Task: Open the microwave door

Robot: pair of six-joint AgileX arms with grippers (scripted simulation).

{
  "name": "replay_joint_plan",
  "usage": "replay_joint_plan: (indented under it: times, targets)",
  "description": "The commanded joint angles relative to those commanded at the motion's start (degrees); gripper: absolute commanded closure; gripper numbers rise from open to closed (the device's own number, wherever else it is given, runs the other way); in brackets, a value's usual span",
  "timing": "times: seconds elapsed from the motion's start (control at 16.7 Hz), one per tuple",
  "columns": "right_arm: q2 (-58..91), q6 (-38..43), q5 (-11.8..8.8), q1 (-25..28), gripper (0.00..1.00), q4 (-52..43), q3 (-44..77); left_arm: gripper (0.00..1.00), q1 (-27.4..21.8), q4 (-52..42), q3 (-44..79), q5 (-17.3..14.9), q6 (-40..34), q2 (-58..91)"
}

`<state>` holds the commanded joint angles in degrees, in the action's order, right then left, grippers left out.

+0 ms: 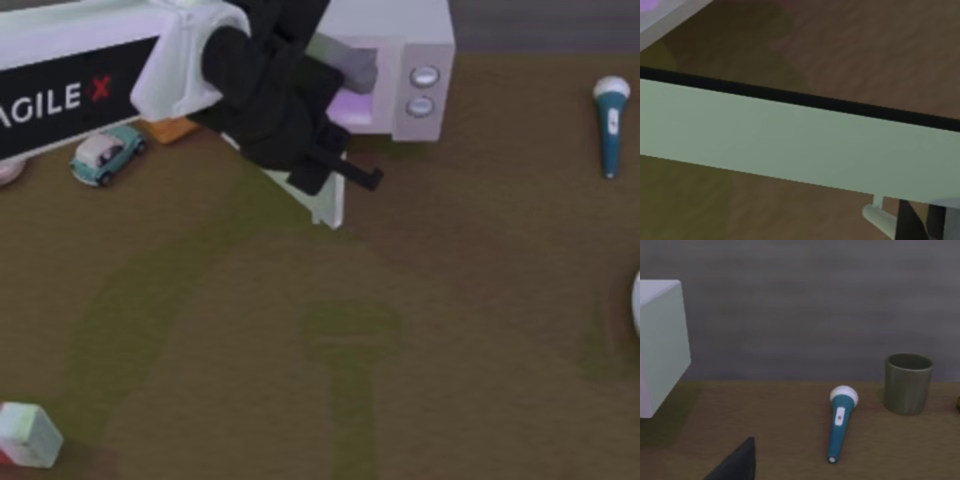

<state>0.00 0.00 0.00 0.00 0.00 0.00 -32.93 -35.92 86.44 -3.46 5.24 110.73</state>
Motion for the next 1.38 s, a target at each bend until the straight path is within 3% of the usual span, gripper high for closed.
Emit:
replay_joint_plan:
  times: [0.54,1.38]
  targets:
    - [0.0,0.0,0.0,0.0,0.00,0.0,0.0,1.00,3.4,0.2,-4.3,-4.8,9.2,-3.7]
    - [0.0,0.0,0.0,0.0,0.00,0.0,0.0,1.00,3.4,0.2,-4.4,-4.9,9.4,-3.8]
